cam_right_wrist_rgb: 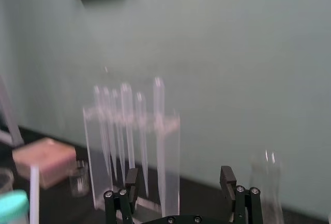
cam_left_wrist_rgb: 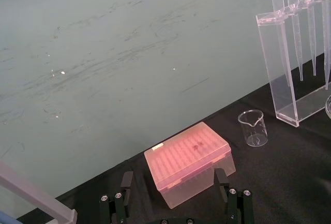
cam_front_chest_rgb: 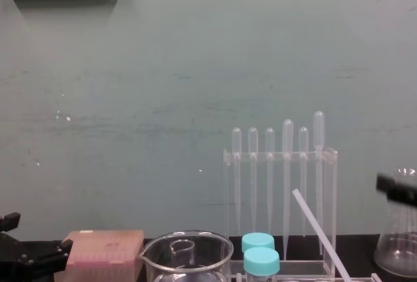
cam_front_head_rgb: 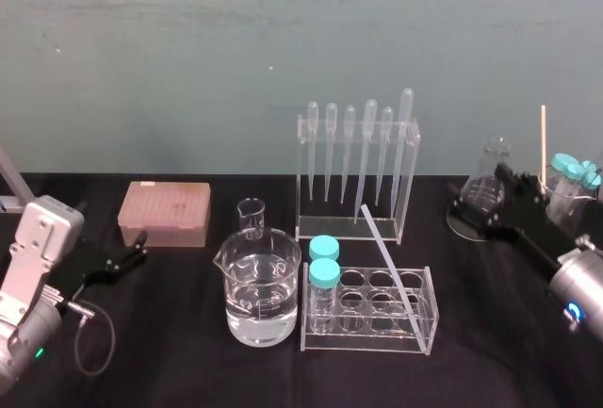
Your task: Pick up the stirring rod with one hand, then place it down.
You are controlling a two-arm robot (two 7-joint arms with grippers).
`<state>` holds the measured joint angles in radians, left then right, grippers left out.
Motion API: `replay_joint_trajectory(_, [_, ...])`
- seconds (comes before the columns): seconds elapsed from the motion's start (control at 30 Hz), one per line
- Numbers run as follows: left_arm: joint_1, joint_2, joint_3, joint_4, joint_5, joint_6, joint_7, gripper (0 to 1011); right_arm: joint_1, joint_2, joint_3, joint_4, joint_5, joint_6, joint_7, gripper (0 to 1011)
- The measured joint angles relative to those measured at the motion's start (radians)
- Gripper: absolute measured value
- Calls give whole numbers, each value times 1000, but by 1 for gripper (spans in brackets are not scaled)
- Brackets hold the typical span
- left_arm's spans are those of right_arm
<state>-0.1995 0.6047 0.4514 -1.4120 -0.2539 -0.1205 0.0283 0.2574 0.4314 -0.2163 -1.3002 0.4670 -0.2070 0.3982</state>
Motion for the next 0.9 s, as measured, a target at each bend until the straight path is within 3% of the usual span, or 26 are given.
replay_joint_trajectory(0.17, [0,0,0,0,0,0,0,1000,-51,11,3,-30,-10,116,-30,1003])
replay_joint_trajectory(0.9, [0,0,0,0,0,0,0,1000,-40,9,2,-24,-8,90,-27,1003])
